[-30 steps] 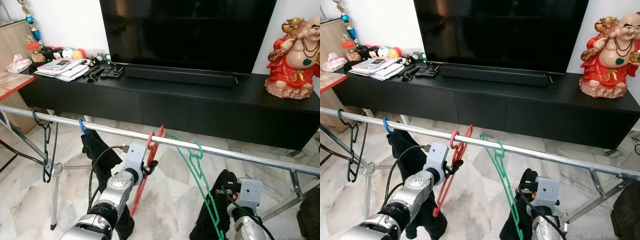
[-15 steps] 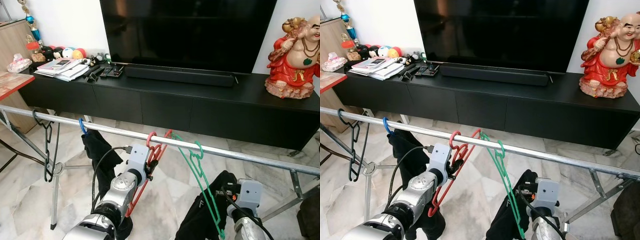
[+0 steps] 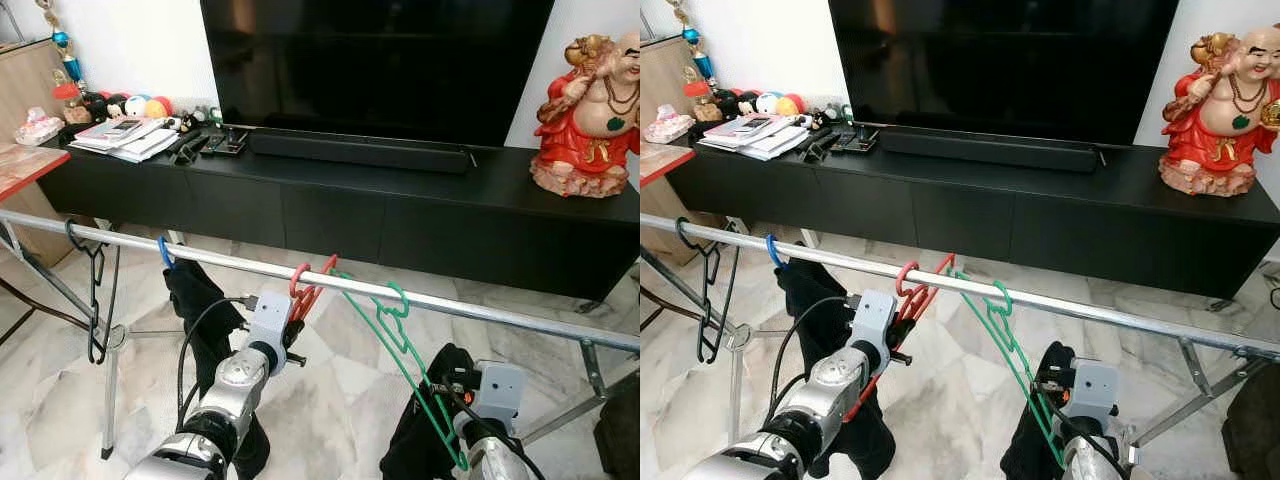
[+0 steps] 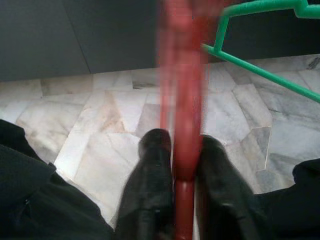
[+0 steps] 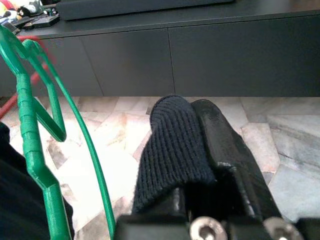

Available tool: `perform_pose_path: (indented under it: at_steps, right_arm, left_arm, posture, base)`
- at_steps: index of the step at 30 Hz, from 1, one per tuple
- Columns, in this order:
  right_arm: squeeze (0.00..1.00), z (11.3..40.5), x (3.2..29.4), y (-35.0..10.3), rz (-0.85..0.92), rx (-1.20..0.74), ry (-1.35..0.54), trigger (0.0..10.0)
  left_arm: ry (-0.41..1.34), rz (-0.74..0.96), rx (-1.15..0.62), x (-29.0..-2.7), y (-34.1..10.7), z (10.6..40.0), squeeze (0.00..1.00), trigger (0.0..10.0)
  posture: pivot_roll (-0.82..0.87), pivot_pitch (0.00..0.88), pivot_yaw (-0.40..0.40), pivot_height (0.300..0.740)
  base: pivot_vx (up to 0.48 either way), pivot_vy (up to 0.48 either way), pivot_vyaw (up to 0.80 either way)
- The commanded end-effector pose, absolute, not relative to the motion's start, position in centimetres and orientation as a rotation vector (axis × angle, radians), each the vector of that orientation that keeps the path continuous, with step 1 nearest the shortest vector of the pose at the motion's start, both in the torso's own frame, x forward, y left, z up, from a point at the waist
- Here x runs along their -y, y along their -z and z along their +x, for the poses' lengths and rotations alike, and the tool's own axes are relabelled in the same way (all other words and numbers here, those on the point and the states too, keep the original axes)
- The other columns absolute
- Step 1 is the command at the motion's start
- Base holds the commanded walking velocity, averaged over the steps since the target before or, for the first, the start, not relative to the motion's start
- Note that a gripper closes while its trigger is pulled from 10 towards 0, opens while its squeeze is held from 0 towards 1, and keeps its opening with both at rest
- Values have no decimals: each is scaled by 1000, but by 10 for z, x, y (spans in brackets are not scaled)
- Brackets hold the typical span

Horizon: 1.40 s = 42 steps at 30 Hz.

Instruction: Hang hanger

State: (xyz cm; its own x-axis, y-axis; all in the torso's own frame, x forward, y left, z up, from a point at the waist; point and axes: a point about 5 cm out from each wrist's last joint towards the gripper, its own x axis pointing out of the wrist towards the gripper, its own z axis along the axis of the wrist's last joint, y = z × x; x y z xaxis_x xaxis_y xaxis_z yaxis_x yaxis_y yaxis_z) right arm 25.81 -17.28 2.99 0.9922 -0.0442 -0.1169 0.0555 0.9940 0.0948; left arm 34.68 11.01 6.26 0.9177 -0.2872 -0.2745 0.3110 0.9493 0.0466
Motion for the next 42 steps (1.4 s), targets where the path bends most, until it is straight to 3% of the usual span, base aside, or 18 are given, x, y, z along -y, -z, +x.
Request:
perform_pose_path:
  at_steps: [1,12,22,32,42]
  right_arm:
    - [0,260,171,-37,94,-73,43,10000]
    - [0,259,171,-36,93,-76,43,10000]
    - [0,259,173,-36,92,-76,48,10000]
    - [0,259,173,-36,92,-75,53,10000]
    - [0,260,174,-36,91,-79,54,10000]
  left_arm:
    - [299,104,-288,-115,-56,343,0,0]
    - [278,83,-262,-117,-57,342,0,0]
    - [230,35,-128,-127,-75,348,0,0]
    - [270,73,-96,-134,-68,336,0,0]
    - [294,138,-194,-155,-32,294,0,0]
  posture:
    - [5,0,40,740]
    - [2,0,39,740]
    - [5,0,36,740]
    - [11,0,36,740]
    - [22,7,34,740]
  base:
    - [0,0,0]
    - [0,0,0]
    - [0,0,0]
    - [0,0,0]
    - [0,0,0]
